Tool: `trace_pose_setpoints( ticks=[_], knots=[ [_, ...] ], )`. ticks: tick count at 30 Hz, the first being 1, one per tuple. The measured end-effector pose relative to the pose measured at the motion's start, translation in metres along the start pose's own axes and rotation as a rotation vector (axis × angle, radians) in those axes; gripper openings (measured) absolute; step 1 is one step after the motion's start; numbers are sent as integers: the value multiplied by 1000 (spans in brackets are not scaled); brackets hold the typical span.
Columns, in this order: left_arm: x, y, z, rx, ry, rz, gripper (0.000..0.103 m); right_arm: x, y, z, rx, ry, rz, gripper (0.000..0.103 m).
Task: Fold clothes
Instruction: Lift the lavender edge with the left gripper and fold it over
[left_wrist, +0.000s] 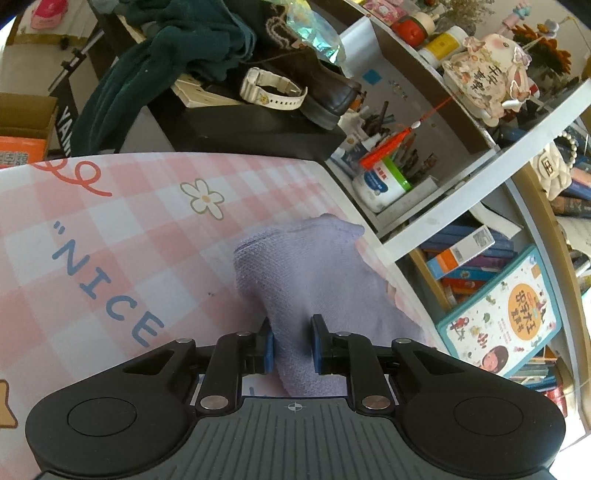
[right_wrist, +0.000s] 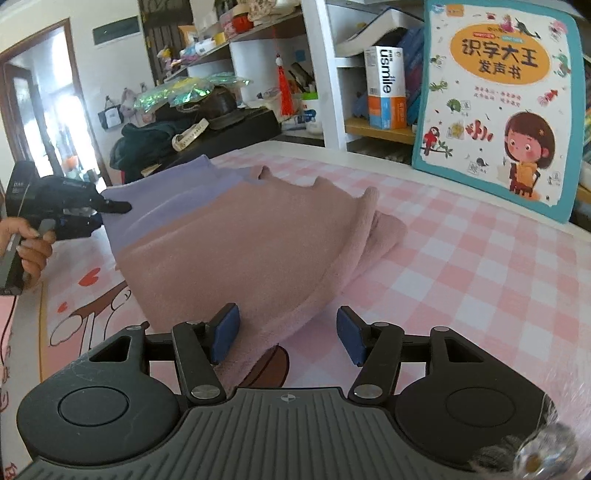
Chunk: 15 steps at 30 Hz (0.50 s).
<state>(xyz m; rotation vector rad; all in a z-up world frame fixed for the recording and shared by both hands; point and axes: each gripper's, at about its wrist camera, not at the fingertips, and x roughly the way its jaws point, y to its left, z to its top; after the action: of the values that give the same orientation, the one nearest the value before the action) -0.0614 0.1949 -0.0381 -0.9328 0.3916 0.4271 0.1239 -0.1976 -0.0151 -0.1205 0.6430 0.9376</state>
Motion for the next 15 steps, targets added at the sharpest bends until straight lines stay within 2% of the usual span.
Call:
trace_pose_setpoints(
  ticks=[3,8,12,15],
  knots=[
    [-4,-7,1,22,-16,0,10,0,-2,-1,22,0,10,55],
    [-17,-35,2,106,-66,-24,8,0,-3,-2,28,-4,12,56],
    [-31,-78,0,245,-100,-63,7,0,-2,-3,25,-8,10,56],
    [-41,-119,-8,374,-138,-119,7,1,-1,-3,20,-9,11,56]
  ],
)
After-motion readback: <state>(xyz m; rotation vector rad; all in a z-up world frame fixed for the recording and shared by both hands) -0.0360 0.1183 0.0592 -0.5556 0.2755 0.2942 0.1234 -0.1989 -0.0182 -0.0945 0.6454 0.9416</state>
